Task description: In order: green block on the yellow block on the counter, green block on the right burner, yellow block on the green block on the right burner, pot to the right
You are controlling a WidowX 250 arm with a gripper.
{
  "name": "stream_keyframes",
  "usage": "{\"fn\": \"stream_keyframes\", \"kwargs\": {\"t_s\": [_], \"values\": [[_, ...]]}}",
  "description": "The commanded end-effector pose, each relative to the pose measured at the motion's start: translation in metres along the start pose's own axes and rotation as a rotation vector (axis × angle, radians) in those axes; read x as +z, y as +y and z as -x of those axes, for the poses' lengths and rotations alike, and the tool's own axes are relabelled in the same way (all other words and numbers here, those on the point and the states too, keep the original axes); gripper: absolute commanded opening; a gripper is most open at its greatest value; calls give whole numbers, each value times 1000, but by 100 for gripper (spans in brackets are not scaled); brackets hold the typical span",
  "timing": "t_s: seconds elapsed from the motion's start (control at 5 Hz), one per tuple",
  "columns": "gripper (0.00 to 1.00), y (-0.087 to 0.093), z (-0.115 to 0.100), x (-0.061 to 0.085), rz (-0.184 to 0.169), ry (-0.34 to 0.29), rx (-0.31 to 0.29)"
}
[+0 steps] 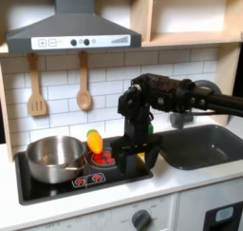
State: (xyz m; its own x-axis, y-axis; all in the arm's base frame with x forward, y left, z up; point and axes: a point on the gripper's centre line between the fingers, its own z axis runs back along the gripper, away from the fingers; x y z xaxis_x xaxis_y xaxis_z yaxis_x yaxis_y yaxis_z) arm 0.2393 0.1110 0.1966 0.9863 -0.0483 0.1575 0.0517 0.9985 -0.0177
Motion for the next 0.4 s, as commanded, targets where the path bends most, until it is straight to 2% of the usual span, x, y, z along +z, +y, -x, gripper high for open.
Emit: {"fn": "stream_keyframes", "kwargs": {"t_s": [0.0,0.2], "values": [[100,8,4,6,17,-39,35],[100,2,6,11,63,-46,0]]}}
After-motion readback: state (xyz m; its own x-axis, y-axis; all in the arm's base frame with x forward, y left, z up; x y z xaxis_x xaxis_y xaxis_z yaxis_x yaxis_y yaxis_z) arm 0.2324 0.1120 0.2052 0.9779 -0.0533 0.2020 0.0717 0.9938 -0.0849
